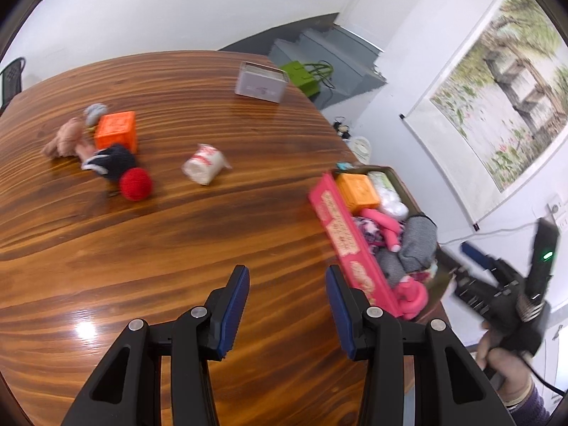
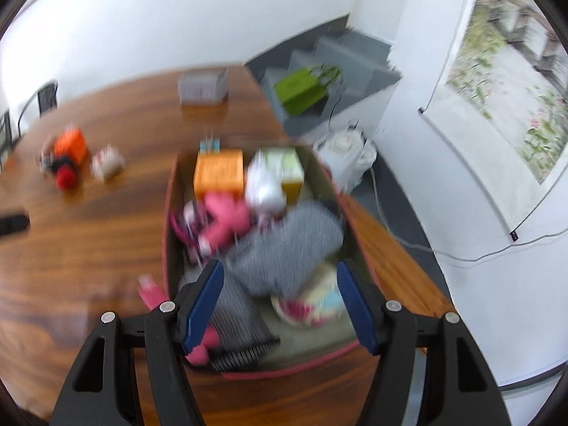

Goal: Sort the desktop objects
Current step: 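Move both tools back toward the remaining items on the table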

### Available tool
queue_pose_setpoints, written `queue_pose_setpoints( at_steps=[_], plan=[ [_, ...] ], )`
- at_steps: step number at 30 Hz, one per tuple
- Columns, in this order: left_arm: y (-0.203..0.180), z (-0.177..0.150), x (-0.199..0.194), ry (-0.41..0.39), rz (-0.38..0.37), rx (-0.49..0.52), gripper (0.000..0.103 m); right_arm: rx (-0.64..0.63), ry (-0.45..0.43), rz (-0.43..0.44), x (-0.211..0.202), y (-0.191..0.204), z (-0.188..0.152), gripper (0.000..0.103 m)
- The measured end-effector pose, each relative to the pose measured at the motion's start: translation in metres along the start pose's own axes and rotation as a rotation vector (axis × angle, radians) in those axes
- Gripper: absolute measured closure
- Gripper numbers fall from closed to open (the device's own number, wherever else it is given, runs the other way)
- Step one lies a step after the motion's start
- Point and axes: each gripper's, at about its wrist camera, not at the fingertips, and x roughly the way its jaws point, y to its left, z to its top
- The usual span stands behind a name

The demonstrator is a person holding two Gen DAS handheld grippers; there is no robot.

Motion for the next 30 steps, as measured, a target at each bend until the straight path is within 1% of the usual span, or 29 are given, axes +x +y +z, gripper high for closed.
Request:
queue_pose_setpoints(
  at_steps=[2, 4, 6, 8, 11, 14, 19, 22, 26, 30],
  plan=[
    [0.015, 0.001, -0.006, -0.005, 0.015, -0.021, 0.057, 0.038, -0.046, 0.019, -0.01, 0.005, 0.013, 0.032],
    [0.035, 0.001, -0.012, -0.012, 0.032, -0.049, 0.057, 0.077, -0.069, 0.085, -0.016, 0.016, 0.026, 0.032],
    [0.053, 0.002, -0.017, -0.018, 0.051, -0.073, 0.057, 0.098, -0.072, 0.147, -0.016, 0.03, 0.035, 0.032],
    [0.072, 0.004, -0.022, -0.026, 0.068, -0.099, 0.057, 0.102, -0.061, 0.212, -0.012, 0.051, 0.04, 0.032],
    [0.1, 0.008, -0.028, -0.037, 0.097, -0.128, 0.057, 0.082, -0.037, 0.273, -0.006, 0.086, 0.045, 0.032],
    [0.12, 0.022, -0.021, -0.042, 0.107, -0.142, 0.057, 0.071, 0.007, 0.336, 0.003, 0.12, 0.045, 0.032],
    [0.154, 0.045, -0.01, -0.051, 0.122, -0.166, 0.057, 0.046, 0.065, 0.353, 0.012, 0.155, 0.032, 0.032],
    [0.175, 0.058, -0.004, -0.056, 0.131, -0.18, 0.057, 0.052, 0.103, 0.346, 0.017, 0.164, 0.025, 0.032],
    [0.202, 0.077, 0.005, -0.064, 0.144, -0.2, 0.057, 0.074, 0.145, 0.328, 0.025, 0.167, 0.017, 0.032],
    [0.235, 0.104, 0.015, -0.08, 0.175, -0.235, 0.057, 0.105, 0.169, 0.307, 0.032, 0.164, 0.014, 0.03]
  ],
)
